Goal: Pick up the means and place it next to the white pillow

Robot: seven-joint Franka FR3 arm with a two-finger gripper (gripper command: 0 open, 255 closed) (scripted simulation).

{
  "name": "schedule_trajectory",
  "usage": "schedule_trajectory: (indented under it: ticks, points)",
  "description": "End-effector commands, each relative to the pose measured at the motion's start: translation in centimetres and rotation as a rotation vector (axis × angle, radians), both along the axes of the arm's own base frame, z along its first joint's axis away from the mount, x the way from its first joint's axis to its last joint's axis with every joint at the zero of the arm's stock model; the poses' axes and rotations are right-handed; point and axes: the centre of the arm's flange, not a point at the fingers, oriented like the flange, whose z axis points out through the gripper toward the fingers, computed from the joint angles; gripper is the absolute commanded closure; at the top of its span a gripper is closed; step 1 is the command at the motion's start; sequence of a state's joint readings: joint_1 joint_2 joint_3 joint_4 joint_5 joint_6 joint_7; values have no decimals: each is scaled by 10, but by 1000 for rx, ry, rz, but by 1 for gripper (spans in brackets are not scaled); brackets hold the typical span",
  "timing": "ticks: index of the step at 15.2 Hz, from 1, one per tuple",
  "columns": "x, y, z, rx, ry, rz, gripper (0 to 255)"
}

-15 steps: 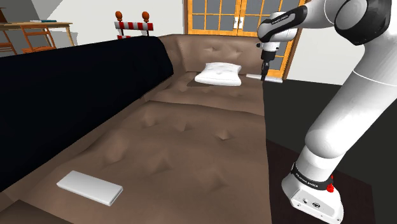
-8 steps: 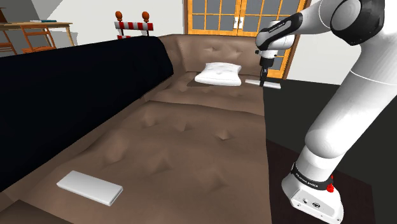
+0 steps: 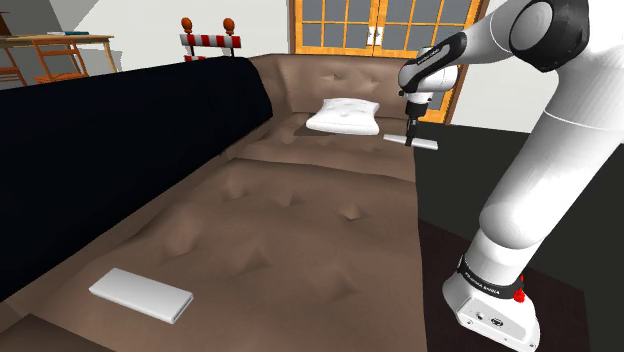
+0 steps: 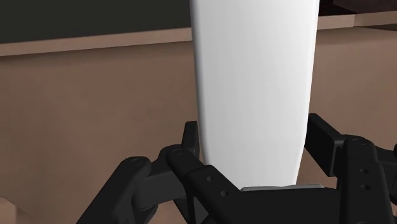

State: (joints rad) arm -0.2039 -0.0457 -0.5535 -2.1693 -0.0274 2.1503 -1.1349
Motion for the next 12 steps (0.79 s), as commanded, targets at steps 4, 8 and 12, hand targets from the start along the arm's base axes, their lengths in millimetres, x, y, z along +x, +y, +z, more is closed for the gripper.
schedule_trajectory:
  ticks: [4,8,12]
  points:
    - [0,0,-26,0,-1,0,255]
    - [0,0,-26,0,-1,0,255]
    - [0,0,-26,0,-1,0,255]
